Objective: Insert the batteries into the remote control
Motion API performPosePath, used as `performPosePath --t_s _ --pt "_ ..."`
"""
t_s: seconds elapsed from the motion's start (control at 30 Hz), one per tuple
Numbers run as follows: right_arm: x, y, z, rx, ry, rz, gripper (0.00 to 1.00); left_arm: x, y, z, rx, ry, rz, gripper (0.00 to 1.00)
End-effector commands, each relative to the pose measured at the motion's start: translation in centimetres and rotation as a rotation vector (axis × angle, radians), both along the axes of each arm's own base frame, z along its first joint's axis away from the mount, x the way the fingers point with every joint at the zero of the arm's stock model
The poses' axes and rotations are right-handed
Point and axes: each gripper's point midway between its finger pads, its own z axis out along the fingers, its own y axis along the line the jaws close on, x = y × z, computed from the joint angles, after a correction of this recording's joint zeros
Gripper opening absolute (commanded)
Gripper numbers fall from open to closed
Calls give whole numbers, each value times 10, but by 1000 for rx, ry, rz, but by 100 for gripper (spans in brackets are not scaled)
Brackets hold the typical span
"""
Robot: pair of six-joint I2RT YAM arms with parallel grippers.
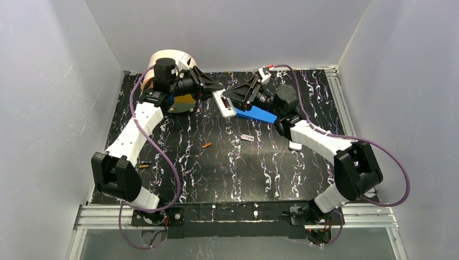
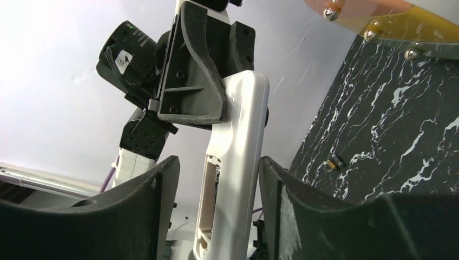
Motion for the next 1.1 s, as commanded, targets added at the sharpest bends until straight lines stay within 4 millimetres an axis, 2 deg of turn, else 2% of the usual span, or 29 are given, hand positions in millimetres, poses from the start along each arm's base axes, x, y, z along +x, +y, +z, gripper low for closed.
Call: performPosePath --t_s 0.0,0.07,0.17,0.33,0.5,0.57,0.63,0.73,0.83,0.9,1.07 --pt "0 -13 38 49 -148 -29 68 -4 -5 24 -34 -119 -58 0" --pt "2 -22 40 56 -157 -72 76 -5 -5 33 -39 -208 -82 0" --pt "3 -32 40 25 -196 -110 79 -13 -7 48 -18 -412 -169 0" --pt "7 -51 36 -80 -269 -199 80 -37 -2 44 75 -729 -309 0" --pt "21 -68 18 -246 -285 -310 79 -59 3 41 108 -881 -378 0" --pt "31 -73 1 -352 -275 -342 78 -60 6 43 106 -882 -379 0" --pt "41 -79 -30 -496 -241 -358 77 -60 8 44 121 -889 -357 0" --pt "51 -77 -57 -590 -216 -342 73 -51 17 41 201 -895 -262 0" --pt "56 -62 -81 -680 -164 -312 67 -27 44 19 402 -800 -60 0" --pt "55 -51 -111 -806 -77 -300 66 -15 66 8 498 -728 87 0" --pt "50 -20 -174 -968 55 -270 64 -16 106 -11 651 -639 273 0"
